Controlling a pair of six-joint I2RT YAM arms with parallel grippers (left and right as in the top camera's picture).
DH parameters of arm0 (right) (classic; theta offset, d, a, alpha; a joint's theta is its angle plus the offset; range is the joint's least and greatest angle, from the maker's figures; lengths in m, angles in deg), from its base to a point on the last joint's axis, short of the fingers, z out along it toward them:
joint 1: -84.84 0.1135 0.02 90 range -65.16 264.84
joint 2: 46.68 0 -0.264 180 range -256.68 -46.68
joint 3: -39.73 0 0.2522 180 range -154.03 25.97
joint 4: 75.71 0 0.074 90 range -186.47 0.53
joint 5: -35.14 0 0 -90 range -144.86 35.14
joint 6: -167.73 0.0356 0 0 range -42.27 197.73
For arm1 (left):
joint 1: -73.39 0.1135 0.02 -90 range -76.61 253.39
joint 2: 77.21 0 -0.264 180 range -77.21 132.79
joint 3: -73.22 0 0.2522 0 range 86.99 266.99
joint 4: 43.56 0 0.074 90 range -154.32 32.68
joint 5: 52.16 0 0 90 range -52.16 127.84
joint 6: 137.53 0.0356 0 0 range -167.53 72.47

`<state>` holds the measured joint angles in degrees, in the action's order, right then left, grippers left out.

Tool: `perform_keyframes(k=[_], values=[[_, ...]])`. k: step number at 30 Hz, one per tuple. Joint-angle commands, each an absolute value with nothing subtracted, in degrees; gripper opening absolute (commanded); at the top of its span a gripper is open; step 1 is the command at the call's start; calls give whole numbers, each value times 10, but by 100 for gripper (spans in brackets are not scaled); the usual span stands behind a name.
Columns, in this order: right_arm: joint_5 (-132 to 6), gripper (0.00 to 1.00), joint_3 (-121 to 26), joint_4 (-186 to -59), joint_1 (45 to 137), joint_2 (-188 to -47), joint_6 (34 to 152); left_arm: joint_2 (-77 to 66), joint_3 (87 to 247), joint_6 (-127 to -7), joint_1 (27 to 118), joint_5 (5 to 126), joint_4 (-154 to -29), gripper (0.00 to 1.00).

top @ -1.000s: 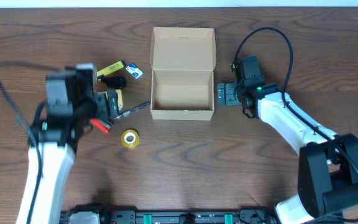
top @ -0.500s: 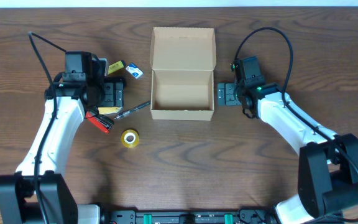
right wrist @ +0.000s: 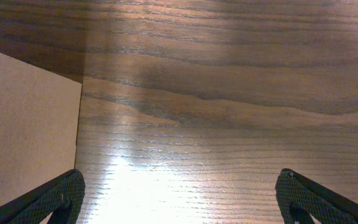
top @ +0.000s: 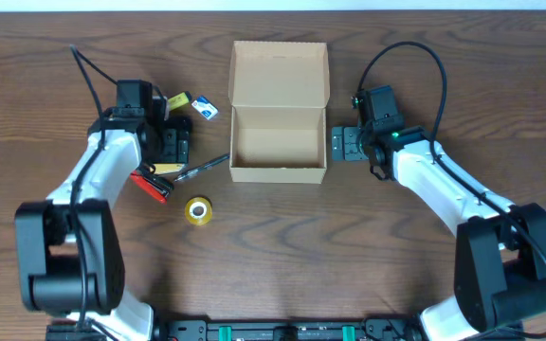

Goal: Pack container
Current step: 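Reach the left gripper to the yellow notepad and grasp it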

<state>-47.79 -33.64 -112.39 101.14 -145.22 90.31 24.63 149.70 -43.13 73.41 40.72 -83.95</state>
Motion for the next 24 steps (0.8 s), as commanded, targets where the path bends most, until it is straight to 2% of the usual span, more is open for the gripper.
perform_keyframes(k=[1,19,24], values=[[-478,99,-335,-1125,1006,-1457,910,263,1508,-428,737,389,-822,95],[-478,99,-335,-1125,1006,-1457,910,295,1508,-428,722,417,-796,95],[-478,99,-335,-1125,1006,-1457,910,305,1508,-443,713,380,-797,96]])
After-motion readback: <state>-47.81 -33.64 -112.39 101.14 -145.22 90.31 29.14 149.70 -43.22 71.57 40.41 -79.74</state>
